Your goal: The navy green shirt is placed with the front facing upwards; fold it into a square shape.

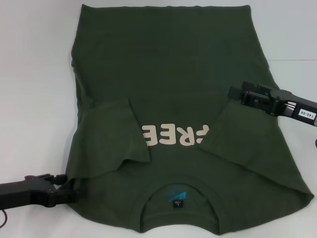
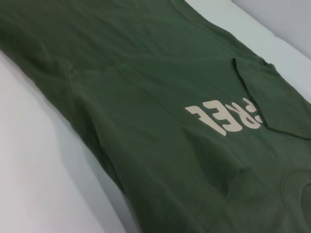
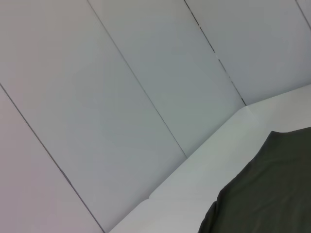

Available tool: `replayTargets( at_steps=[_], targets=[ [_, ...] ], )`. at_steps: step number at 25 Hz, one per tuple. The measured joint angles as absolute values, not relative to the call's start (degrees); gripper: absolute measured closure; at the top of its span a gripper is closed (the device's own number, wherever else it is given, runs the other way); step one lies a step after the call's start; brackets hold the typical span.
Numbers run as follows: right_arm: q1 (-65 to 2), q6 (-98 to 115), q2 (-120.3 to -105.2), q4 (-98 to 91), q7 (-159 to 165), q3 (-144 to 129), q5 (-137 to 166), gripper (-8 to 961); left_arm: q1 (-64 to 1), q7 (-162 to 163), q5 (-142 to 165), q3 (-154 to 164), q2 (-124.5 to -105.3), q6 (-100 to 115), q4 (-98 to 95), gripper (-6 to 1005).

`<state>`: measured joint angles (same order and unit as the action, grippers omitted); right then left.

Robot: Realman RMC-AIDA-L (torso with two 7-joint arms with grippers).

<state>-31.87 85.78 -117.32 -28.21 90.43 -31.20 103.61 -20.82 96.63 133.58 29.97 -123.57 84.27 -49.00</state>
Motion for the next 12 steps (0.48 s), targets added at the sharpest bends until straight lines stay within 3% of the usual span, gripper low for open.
replayTargets(
  at_steps=[12],
  targets=[
    [-31.81, 85.78, -117.32, -28.21, 90.51, -31.18, 103.27, 8, -20.88, 97.26, 135.91, 29.58, -123.41, 85.72, -49.5, 112]
  ],
)
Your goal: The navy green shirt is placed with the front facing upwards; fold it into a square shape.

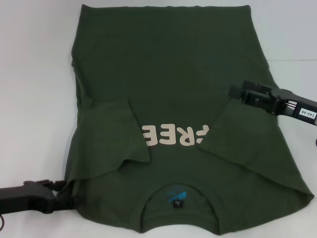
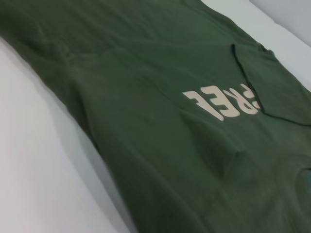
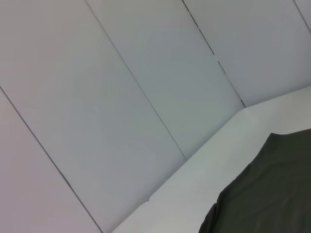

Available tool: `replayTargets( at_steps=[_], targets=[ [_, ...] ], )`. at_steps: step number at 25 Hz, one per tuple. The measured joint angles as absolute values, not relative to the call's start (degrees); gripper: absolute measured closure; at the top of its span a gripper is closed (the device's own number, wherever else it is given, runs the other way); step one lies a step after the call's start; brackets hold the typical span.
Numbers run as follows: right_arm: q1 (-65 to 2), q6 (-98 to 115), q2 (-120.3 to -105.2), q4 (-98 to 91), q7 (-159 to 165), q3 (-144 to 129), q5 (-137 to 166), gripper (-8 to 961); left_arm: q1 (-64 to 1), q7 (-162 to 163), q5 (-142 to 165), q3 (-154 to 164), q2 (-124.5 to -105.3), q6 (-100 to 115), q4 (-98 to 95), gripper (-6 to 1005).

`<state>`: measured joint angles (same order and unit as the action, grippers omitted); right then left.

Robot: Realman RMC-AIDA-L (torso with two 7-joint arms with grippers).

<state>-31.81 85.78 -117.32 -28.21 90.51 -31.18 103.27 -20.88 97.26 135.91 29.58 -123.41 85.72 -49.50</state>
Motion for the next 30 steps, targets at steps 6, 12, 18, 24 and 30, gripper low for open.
replayTargets(
  at_steps=[6, 12, 18, 24, 30],
  targets=[
    [-31.81, 85.82, -117.32, -28.48, 90.58, -31.11, 102.92, 8, -20.97, 97.33, 136.48, 29.55, -123.35, 88.5, -50.16, 112],
    [-31.74, 85.87, -117.32, -28.66, 90.64, -31.11, 102.91, 9, -21.58, 97.35, 136.49, 29.81, -123.23, 89.79, -50.12, 112],
    [-31.73, 85.88, -117.32, -28.74, 90.66, -31.11, 102.91, 8, -22.8, 97.35, 136.5, 29.98, -123.6, 89.94, -49.49, 112],
    [-31.71, 85.87, -117.32, -28.74, 90.69, -31.11, 102.91, 9, -23.57, 97.13, 136.5, 30.36, -123.75, 90.14, -48.8, 111],
    [-31.64, 85.69, -117.32, -28.74, 90.7, -31.04, 102.91, 8, -23.19, 97.31, 136.54, 30.81, -123.75, 89.59, -48.95, 111]
  ],
)
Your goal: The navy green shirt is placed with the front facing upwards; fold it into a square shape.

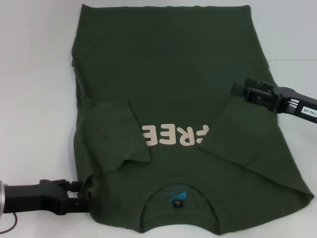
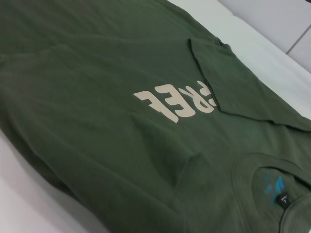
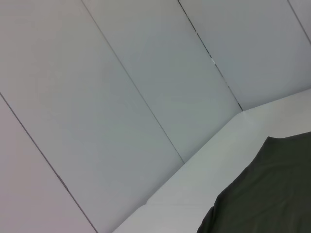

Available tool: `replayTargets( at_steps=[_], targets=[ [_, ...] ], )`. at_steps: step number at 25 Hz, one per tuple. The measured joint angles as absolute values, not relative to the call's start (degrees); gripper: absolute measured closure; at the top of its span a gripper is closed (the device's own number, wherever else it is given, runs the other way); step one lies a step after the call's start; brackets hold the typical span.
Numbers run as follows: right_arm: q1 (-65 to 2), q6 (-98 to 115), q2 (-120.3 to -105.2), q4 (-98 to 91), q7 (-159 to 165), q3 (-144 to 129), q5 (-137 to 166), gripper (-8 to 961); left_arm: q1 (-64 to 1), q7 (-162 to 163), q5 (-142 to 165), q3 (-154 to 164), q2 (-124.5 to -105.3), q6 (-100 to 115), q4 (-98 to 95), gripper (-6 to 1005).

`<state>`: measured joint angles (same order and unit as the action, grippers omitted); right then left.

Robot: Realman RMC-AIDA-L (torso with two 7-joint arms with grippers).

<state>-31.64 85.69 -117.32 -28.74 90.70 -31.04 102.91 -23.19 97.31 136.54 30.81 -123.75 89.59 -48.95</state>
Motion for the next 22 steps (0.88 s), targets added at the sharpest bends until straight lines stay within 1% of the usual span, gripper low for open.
replayTargets(
  at_steps=[14, 22],
  targets=[
    [-31.64, 85.84, -117.32, -28.74, 90.7, -30.49, 102.91, 8, -23.03, 100.43, 138.17, 30.22, -122.79, 90.08, -50.08, 111],
    [-31.64, 85.88, -117.32, -28.83, 90.7, -30.48, 102.91, 8, -23.65, 101.6, 138.36, 30.81, -122.69, 91.31, -50.6, 111]
  ],
)
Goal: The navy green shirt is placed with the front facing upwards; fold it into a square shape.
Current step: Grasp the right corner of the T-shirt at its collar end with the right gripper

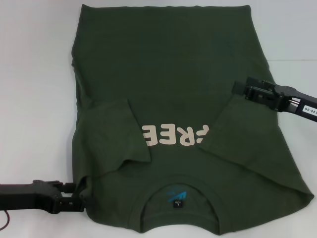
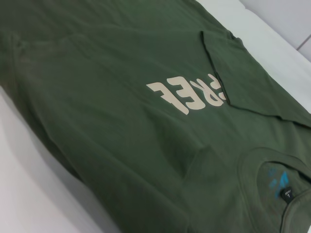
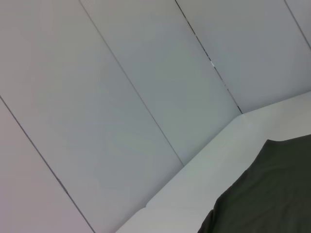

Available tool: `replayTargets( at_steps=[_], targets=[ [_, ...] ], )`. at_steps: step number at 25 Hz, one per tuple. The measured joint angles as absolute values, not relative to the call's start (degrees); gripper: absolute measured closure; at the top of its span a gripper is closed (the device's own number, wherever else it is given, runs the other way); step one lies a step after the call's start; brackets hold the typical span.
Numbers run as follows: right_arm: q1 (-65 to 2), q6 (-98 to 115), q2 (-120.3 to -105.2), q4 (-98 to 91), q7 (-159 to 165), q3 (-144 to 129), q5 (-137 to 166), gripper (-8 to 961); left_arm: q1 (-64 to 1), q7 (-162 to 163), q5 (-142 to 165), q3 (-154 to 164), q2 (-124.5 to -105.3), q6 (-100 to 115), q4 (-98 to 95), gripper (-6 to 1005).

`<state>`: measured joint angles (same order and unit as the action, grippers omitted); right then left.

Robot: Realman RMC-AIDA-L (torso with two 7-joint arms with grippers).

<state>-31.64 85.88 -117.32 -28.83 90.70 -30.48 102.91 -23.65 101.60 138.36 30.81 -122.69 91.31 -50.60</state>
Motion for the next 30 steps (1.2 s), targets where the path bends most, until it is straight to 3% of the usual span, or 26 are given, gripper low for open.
replayTargets(
  at_steps=[30],
  targets=[
    [-31.38, 85.87, -117.23, -28.83, 90.7, -29.8, 102.83, 9, -24.26, 103.49, 138.31, 33.04, -122.71, 89.75, -50.93, 112]
  ],
)
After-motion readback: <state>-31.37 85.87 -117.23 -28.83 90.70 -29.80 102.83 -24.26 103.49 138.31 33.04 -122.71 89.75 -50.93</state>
